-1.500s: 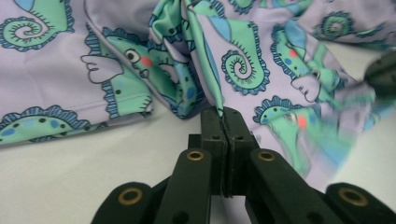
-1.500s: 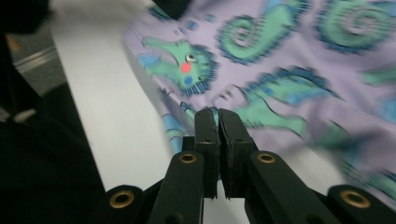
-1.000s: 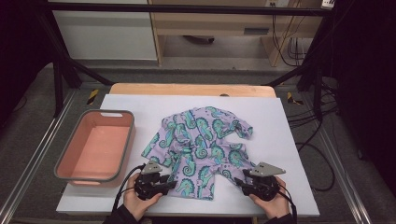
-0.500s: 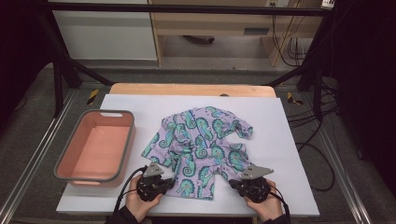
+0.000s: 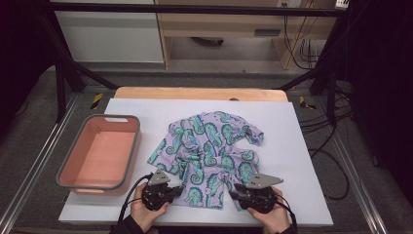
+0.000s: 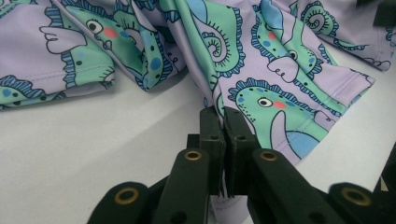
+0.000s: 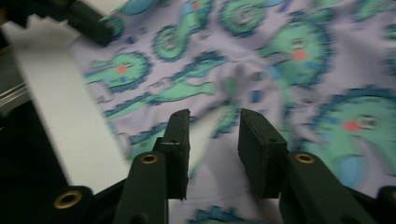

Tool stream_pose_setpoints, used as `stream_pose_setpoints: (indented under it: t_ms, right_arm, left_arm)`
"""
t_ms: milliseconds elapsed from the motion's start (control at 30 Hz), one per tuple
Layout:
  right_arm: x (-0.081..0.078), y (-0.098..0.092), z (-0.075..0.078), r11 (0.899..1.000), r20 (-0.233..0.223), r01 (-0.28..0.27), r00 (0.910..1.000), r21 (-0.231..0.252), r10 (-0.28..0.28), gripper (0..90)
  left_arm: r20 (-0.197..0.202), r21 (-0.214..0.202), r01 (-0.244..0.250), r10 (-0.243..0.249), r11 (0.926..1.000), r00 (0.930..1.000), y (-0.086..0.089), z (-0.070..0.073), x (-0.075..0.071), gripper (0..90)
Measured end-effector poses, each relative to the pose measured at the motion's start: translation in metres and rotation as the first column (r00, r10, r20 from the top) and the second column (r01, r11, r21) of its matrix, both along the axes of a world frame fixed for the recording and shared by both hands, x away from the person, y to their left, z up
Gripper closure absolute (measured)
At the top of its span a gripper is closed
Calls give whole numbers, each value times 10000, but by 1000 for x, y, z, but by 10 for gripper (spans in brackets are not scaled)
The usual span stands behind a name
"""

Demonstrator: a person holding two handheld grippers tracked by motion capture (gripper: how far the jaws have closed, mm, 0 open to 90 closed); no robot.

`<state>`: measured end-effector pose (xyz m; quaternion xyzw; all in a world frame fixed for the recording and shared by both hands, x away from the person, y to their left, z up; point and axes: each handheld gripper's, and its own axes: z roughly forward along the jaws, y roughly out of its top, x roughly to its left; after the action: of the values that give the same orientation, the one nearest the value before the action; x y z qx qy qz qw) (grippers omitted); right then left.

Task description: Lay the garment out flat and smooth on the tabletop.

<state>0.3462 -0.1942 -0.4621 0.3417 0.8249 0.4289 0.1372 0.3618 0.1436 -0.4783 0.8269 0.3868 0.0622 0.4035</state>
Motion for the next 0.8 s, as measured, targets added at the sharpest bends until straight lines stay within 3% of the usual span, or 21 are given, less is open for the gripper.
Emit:
stream_pose_setpoints:
  t_ms: [33,100,233,267,367,433,467,600,700,800]
  right_arm:
    - [1,-3,-1,9992,132,375,9992,-110,-374,529]
    - [4,-6,-8,9975,21,621,9981,-342,-621,532]
    - [5,1,-15,9994,-611,-202,9980,-278,185,822]
    - [3,5,-14,9988,-680,-473,9966,-139,462,847]
    - [-1,19,-14,9951,-862,-972,9917,-175,954,838]
    - [-1,23,-16,9941,-956,-1023,9905,-356,985,753]
    - [-1,21,-15,9954,-837,-897,9927,-346,866,694]
    - [3,-7,0,9995,-12,279,9996,116,-279,545]
    - [7,-34,5,9919,290,1266,9915,63,-1267,526]
    - [12,-57,2,9786,301,2048,9785,-197,-2041,525]
  left_arm:
    - [-30,-16,-13,13,10000,10000,0,-1,0,856]
    - [-68,21,-15,15,10000,10000,0,-1,1,844]
    - [-126,14,33,-33,10000,9999,-1,0,0,874]
    - [-172,5,52,-52,10000,9998,-1,0,-1,876]
    - [-209,-32,19,-19,10000,9998,0,3,-3,879]
    - [-195,-26,10,-11,10000,9998,1,7,-4,877]
    - [-180,-57,8,-9,10000,9998,1,9,-5,864]
    - [242,-19,-60,61,10000,9997,-1,22,-5,612]
    - [641,79,-113,108,9999,9979,-4,34,-5,492]
    - [606,52,118,-121,9999,9981,-13,35,-3,474]
